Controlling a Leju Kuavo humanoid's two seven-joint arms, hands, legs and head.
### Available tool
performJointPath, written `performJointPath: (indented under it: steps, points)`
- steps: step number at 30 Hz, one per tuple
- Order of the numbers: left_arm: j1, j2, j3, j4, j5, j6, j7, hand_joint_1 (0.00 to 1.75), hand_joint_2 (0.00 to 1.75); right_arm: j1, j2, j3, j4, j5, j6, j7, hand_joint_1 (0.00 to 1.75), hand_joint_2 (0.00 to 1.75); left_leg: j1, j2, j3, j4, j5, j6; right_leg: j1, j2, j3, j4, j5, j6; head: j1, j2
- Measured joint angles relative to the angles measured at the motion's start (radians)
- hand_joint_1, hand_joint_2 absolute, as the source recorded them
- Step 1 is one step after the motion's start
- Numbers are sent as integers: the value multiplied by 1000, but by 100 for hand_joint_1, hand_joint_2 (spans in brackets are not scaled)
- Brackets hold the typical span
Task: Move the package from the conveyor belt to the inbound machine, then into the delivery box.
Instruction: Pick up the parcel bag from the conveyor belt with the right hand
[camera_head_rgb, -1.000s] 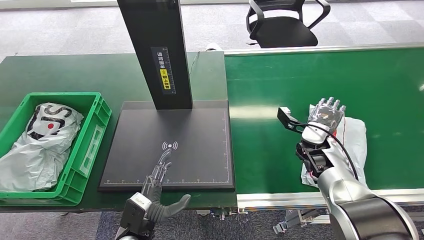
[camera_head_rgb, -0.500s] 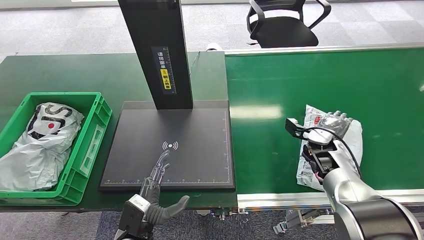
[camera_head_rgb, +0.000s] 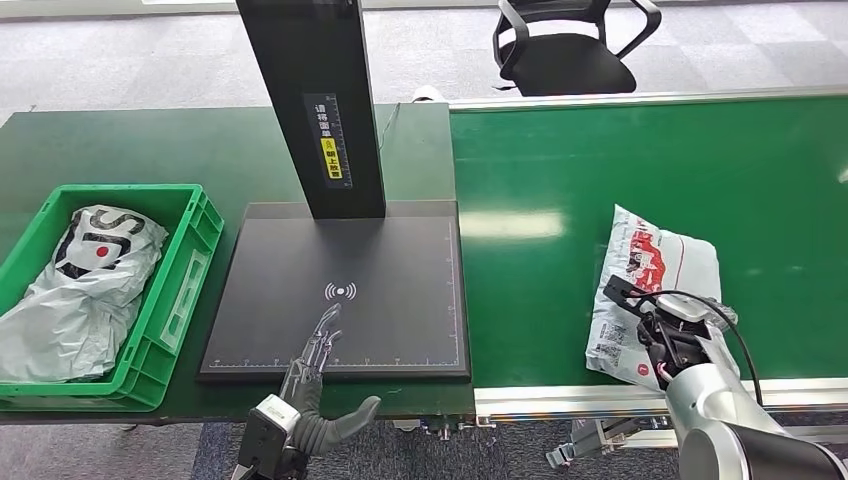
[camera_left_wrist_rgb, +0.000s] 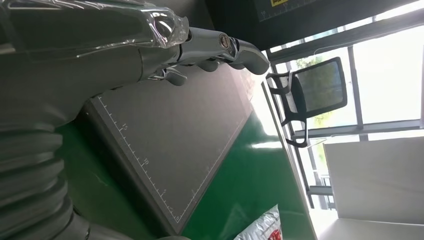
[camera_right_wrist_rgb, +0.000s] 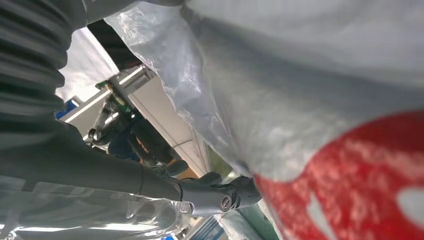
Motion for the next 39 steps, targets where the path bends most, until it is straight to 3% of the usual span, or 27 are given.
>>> performJointPath:
  steps: [23,27,29,35,39]
  points:
    - [-2,2,-4,8,8,1,0,0,175,21,6,-103,0,-2,49,0,0,175,0,0,3,0,0,0,0,0,3,0,0,0,0,0]
    - [-3,2,-4,10,11,1,0,0,175,27,15,-123,0,-2,46,-7,175,175,0,0,7,0,-1,0,0,0,8,-1,-1,1,0,0]
    - [-3,3,-4,12,13,4,-1,0,175,30,25,-130,-1,-8,13,-51,175,175,0,0,9,0,-1,0,0,0,10,-1,-1,1,0,0]
    - [-3,4,-5,16,20,14,-2,0,175,54,65,-156,-2,-47,-149,-324,175,175,0,3,11,0,-1,1,0,1,11,-2,0,2,0,0]
    - [-3,4,-5,16,21,15,-2,0,175,58,76,-172,-3,-56,-170,-377,175,175,0,3,11,0,0,1,0,2,12,-2,1,2,0,0]
